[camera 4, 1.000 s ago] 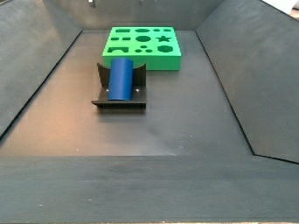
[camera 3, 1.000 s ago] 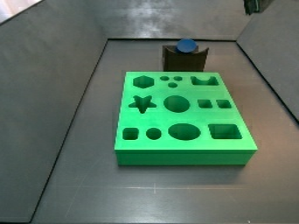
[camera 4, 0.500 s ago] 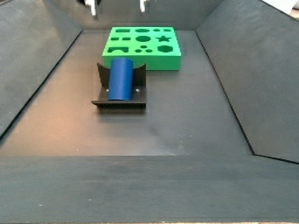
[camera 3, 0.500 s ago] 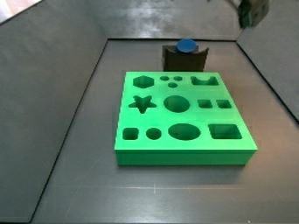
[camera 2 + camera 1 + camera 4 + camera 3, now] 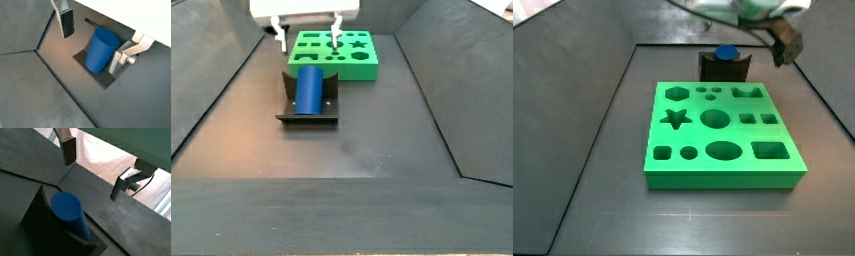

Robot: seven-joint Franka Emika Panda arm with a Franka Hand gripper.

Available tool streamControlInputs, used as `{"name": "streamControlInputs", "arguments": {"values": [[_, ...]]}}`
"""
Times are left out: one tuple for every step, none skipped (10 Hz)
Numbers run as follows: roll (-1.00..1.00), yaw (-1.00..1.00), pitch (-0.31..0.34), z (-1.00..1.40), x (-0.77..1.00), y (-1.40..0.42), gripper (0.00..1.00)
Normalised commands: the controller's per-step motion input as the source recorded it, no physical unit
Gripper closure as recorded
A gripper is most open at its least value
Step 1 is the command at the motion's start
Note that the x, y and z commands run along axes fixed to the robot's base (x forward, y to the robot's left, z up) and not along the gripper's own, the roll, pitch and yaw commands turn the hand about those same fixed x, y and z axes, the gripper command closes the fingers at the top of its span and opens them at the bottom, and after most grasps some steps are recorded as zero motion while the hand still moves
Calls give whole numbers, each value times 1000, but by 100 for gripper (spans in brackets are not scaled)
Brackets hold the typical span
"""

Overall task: Pick up the oval object. Move up. Place the oval object on the fixture. Regrasp the oval object. Move to above the board. Insert the oval object.
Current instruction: Regrasp the oval object.

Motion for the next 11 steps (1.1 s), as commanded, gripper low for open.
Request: {"name": "streamControlInputs", "arguments": {"values": [[64, 14, -69, -1000, 89, 45, 0], [68, -4, -60, -1000, 104, 35, 0], [69, -11, -53, -915, 102, 25, 0], [68, -11, -44, -809, 91, 20, 0], [61, -15, -33, -562, 79, 13, 0], [62, -11, -31, -465, 71, 14, 0], [63, -16, -24, -277, 57, 10, 0], [69, -21, -29, -196, 34, 7, 0], [68, -24, -29, -169, 4, -4, 0], [68, -23, -29, -169, 4, -4, 0], [68, -23, -29, -169, 4, -4, 0]]}}
